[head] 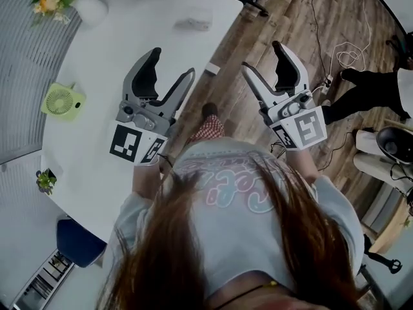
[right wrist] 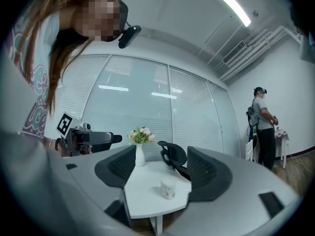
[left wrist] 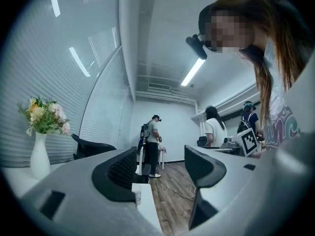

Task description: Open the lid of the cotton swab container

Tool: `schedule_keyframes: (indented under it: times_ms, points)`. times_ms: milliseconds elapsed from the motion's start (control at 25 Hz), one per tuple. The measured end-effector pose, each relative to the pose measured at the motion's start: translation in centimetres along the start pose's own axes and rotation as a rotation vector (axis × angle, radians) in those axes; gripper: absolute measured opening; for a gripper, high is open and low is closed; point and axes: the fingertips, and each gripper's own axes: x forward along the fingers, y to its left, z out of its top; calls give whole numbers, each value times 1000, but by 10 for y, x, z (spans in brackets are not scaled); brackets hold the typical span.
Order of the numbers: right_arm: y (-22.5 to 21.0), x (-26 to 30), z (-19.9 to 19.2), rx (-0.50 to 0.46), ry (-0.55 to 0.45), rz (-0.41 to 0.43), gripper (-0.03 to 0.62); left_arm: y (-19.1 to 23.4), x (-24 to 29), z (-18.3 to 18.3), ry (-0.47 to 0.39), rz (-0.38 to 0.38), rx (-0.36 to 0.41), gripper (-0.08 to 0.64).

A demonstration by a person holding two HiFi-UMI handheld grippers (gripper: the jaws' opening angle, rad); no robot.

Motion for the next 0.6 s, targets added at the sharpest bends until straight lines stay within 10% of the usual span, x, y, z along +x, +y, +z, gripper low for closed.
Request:
schedule_keyframes:
  times_ms: [600]
  points:
    - [-35, 64, -14, 17, 40, -26, 311, 58, 46, -17, 33, -27, -15, 275]
